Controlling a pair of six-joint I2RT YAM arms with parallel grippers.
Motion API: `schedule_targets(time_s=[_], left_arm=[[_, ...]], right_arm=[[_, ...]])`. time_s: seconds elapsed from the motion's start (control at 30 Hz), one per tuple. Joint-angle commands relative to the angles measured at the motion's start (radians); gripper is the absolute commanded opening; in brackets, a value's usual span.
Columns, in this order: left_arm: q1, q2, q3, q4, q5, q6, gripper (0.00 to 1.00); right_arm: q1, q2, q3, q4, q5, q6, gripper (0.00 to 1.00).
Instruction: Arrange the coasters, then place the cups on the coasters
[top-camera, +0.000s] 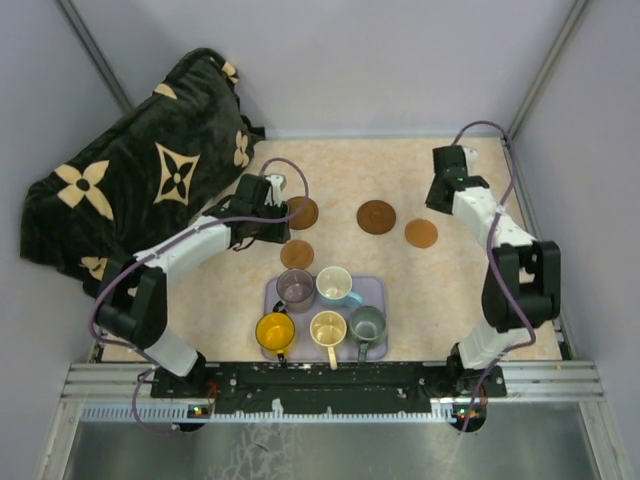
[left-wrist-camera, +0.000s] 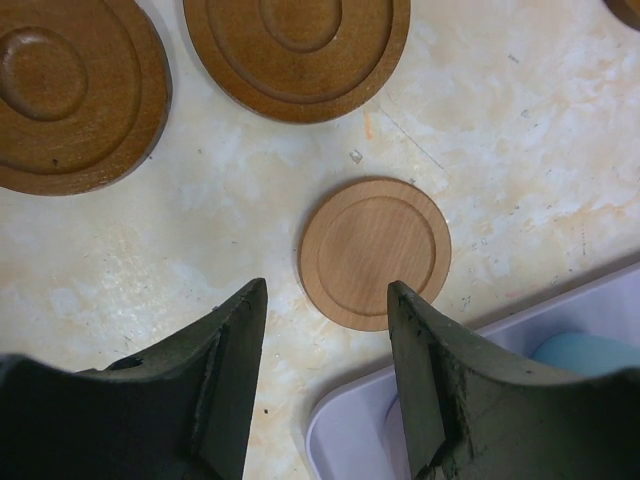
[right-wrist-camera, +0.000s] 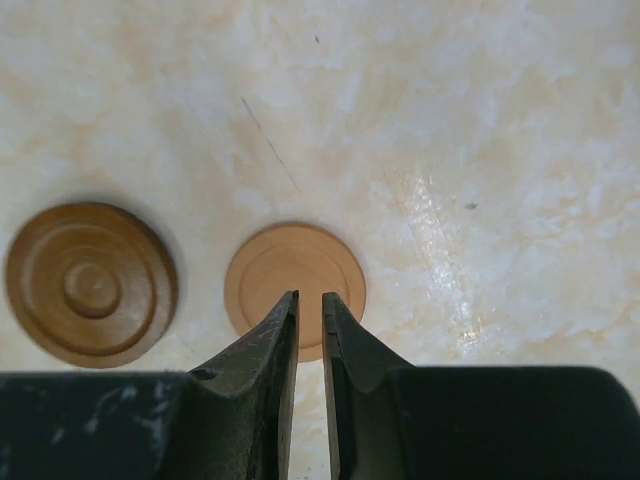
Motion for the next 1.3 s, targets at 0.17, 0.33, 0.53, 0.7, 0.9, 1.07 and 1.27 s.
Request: schedule_targets(time_s=[0.17,0.33,0.53,0.7,0.9,1.07,1.27], left_arm=[[-0.004,-0.077,-0.025,0.026,0.001,-0.013,0.58],[-0.004,-0.101,-0.039,0.023,-0.004,-0.016,0.58],[-0.004,-0.118,-0.047,0.018,-0.012,-0.018,0.58],[-0.004,-0.111,-0.058,0.018,-0.017,-0.019,0.59],[-0.004,-0.1,-0.057,0.019,-0.025,-0.016,0.59],[-0.004,-0.093,-0.054,0.017,-0.033,-0.009,0.59],[-0.004,-0.082,-0.046,0.015,-0.047,-0.006,0.58]], right_arm=[[0.052,-0.162,-0.121,0.021,-0.021,-0.03,0.17],[0.107,-0.125,-0.174,0.041,-0.009,-0.019,0.17],[0.117,-0.054,-0.146,0.047,-0.001,-0.009,0.17],[0.117,0.028,-0.121,0.057,0.014,-0.01,0.17],[0.117,0.116,-0.079,0.071,0.016,-0.012,0.16],[0.116,0.178,-0.024,0.066,0.032,-0.016,0.16],[0.108,0.246,0.043,0.055,0.007,-0.016,0.16]])
